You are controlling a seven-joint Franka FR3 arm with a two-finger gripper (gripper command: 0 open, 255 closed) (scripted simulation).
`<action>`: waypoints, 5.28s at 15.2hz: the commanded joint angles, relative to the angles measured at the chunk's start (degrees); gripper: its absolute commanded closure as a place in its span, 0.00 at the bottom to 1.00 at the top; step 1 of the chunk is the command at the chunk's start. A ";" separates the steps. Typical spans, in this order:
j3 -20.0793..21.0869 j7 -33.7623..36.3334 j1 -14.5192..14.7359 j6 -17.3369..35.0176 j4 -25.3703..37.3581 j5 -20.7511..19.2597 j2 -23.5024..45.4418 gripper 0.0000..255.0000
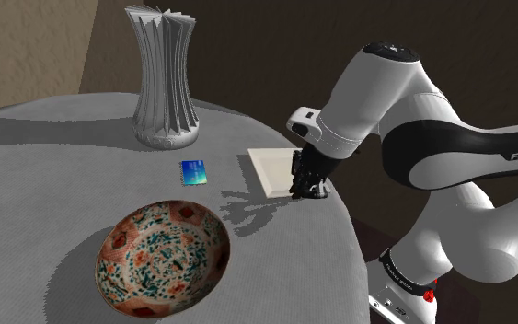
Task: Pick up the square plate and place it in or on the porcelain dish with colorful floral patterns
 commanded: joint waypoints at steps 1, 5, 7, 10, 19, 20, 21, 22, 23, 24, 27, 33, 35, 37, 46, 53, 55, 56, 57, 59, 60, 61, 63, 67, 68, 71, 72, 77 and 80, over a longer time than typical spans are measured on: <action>-0.01 0.00 -0.01 0.00 -0.04 -0.01 0.02 1.00; -0.36 -0.30 -0.02 -2.63 1.73 -0.07 -0.84 1.00; -0.58 -0.48 -0.03 -4.35 2.96 -0.12 -1.35 1.00; 0.90 1.17 0.09 -1.11 2.64 -0.33 -0.84 0.00; 5.79 6.36 -0.88 10.85 0.43 -2.05 2.33 0.00; 5.93 6.48 -1.08 11.81 0.08 -2.20 2.94 0.00; 6.01 6.55 -1.20 12.36 -0.12 -2.30 3.30 0.00; 6.00 6.55 -1.19 12.36 -0.13 -2.29 3.29 0.00; 6.01 6.55 -1.20 12.36 -0.12 -2.30 3.30 0.00; 6.01 6.55 -1.20 12.36 -0.12 -2.30 3.30 0.00; 6.01 6.55 -1.20 12.36 -0.12 -2.30 3.30 0.00; 6.00 6.55 -1.20 12.35 -0.11 -2.30 3.30 1.00; 6.00 6.54 -1.20 12.35 -0.11 -2.30 3.30 1.00; 6.00 6.55 -1.20 12.35 -0.11 -2.30 3.30 1.00; 4.61 5.11 -0.78 5.34 4.33 -1.95 0.66 1.00; 3.64 4.11 -0.73 -0.43 8.79 -1.94 -0.71 1.00; 3.40 3.86 -0.75 -2.02 10.15 -1.96 -0.95 1.00; 3.28 3.74 -0.77 -2.81 10.85 -1.98 -1.05 1.00; 3.17 3.62 -0.79 -3.59 11.56 -2.00 -1.14 1.00; 2.96 3.39 -0.84 -5.14 13.00 -2.05 -1.26 1.00; 2.85 3.28 -0.86 -5.91 13.73 -2.08 -1.30 1.00; 2.76 3.17 -0.90 -6.67 14.47 -2.11 -1.33 1.00; 4.05 4.55 -0.81 -6.85 15.89 -1.99 -0.03 1.00; 9.32 10.21 -0.88 -7.32 21.66 -2.16 5.64 1.00; 10.65 11.67 -0.99 -7.50 23.25 -2.40 7.17 1.00; 14.74 16.18 -1.51 -8.24 28.39 -3.67 12.06 1.00; 16.12 17.75 -1.72 -8.56 30.23 -4.30 13.82 1.00; 23.34 26.29 -2.74 -11.04 40.51 -9.37 23.81 1.00; 27.54 32.11 -2.47 -13.54 47.70 -14.40 31.21 1.00</action>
